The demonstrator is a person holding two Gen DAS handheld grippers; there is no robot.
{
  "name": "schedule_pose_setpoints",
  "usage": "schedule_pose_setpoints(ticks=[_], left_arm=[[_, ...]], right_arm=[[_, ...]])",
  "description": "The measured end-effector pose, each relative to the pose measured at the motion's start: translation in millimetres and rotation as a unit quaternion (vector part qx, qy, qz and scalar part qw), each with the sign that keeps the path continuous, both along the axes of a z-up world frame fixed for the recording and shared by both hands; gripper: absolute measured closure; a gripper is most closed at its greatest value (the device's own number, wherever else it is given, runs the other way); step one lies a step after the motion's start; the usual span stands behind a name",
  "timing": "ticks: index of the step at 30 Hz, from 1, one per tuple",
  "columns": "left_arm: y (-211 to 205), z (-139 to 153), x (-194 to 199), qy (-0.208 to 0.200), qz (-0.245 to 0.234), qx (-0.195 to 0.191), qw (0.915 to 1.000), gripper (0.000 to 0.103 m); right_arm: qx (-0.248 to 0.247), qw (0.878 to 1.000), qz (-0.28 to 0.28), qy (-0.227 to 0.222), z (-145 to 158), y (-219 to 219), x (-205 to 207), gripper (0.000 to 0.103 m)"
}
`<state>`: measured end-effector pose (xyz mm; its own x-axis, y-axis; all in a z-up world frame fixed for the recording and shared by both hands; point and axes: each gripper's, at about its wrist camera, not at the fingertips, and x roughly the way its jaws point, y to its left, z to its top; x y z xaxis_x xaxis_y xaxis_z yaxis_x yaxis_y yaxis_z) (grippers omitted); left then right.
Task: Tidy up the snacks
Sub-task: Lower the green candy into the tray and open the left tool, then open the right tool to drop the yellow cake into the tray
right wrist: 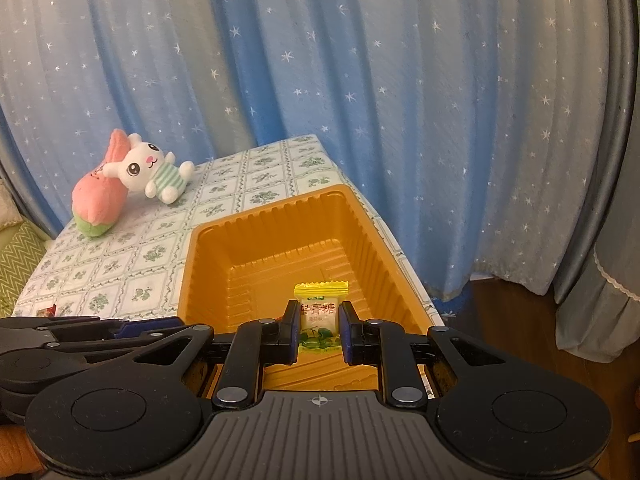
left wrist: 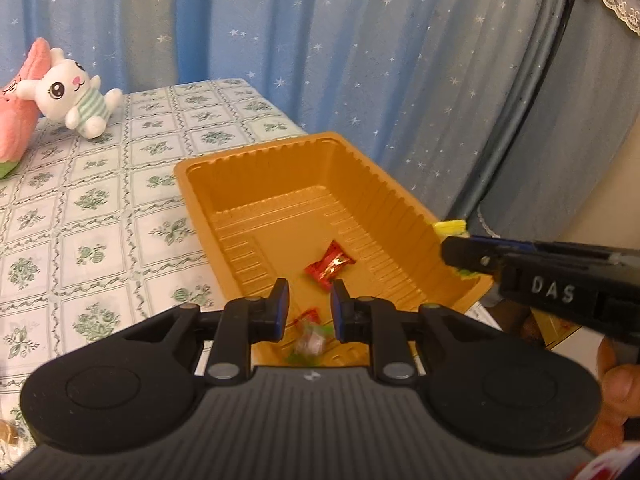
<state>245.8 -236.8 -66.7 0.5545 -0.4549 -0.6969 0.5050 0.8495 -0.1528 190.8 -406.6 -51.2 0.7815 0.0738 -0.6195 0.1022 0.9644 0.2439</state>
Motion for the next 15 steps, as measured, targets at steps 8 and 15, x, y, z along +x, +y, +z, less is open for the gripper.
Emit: schedule_pose_setpoints(ticks=[8, 15], left_arm=[[20.3, 2.1, -5.6, -0.004, 0.021, 0.012, 0.9997, 0.081], [34.0, 6.8, -9.2, -0.015, 0.034, 0.014, 0.9992, 0.076]], right_arm=[[0.007, 1.000, 0.002, 0.004, -2.6, 2.2, 2.8, 0.083], [0.018, 1.000, 0.012, 0.000, -0.7, 5.1, 12.0, 0.083]])
